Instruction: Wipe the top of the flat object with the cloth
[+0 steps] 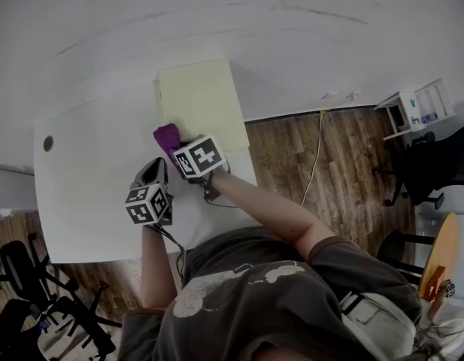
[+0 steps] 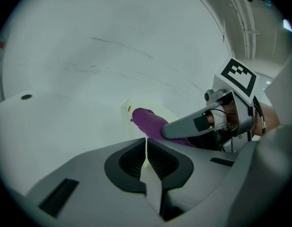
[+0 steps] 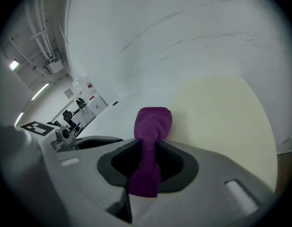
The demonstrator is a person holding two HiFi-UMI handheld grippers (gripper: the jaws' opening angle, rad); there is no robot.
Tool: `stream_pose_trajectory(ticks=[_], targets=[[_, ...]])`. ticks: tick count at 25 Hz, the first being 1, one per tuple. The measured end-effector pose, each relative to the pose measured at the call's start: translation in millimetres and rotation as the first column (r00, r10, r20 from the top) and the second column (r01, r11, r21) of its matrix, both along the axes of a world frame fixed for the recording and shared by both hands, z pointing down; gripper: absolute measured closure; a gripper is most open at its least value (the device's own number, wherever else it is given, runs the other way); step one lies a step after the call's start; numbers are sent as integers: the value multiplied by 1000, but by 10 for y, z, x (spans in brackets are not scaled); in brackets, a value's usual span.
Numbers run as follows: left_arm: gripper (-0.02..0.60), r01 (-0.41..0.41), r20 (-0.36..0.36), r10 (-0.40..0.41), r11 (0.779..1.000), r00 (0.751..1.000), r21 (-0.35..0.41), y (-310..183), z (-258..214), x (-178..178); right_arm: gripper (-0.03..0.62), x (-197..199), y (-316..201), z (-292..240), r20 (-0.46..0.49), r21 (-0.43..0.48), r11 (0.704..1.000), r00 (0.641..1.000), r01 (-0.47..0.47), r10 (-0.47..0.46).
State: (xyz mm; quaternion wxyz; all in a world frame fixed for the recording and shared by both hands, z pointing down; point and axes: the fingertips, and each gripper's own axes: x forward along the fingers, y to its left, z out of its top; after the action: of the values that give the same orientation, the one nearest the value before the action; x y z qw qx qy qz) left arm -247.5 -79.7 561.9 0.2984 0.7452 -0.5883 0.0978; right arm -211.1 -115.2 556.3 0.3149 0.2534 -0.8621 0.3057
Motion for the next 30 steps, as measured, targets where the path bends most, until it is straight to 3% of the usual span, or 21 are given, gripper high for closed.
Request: stream_pose_trajectory(ticks=[21,30], targets=[[569,-97,54,99,995,994,-38,-180,74,394,496,633,-219,39,2,-31,994,994,-109,109],[569,-84,40,86,995,995,-52,-178,132,390,496,912,-297,73,-3,-30,988,988,-155,155]])
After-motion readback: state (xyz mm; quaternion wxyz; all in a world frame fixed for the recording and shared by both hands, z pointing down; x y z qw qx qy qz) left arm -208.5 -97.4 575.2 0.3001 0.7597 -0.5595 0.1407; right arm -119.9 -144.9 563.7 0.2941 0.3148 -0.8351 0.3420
